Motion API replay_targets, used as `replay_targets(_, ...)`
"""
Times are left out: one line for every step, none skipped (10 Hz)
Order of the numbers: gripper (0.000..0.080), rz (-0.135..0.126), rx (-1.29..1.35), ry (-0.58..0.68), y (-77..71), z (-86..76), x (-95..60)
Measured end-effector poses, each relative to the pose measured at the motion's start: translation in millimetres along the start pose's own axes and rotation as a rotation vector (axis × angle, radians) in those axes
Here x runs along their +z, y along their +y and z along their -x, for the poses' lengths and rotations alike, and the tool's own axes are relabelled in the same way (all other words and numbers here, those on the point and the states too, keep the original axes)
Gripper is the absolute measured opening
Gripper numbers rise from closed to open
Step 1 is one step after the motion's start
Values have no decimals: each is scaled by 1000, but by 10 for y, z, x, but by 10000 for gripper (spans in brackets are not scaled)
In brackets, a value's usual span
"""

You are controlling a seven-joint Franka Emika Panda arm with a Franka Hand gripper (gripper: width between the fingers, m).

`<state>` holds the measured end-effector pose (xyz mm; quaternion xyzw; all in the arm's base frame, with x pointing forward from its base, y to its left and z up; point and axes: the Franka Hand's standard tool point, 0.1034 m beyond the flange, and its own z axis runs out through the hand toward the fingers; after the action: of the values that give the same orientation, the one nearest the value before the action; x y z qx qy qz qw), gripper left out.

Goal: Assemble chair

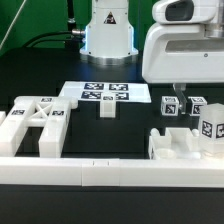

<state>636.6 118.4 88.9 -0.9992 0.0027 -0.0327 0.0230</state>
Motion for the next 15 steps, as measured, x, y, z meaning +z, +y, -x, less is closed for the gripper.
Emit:
replay_targets(648, 11, -96, 1, -5, 2, 1)
replay_targets(648, 18, -174, 3, -7, 1, 2)
replay_targets(648, 21, -240, 9, -5, -3, 7)
replay_targets(648, 20, -253, 9, -4, 0, 12)
replay_targets(521, 20, -252, 9, -4, 0, 12)
replay_targets(382, 20, -252, 9, -4, 0, 13)
replay_targets(382, 19, -248, 9, -4, 0, 13)
replay_targets(283, 19, -233, 9, -5, 0, 13)
replay_targets(284, 19, -221, 10, -5, 0, 13)
replay_targets(284, 12, -161, 13, -6, -3, 14)
replay_targets(284, -23, 10, 23, 5, -12, 17)
replay_targets(284, -47, 158, 18, 11, -14, 18)
replay_targets(284, -70, 340, 19, 9, -17, 21)
replay_targets(284, -80, 491, 29, 3, -9, 20)
replay_targets(284, -80, 496, 28, 4, -13, 19)
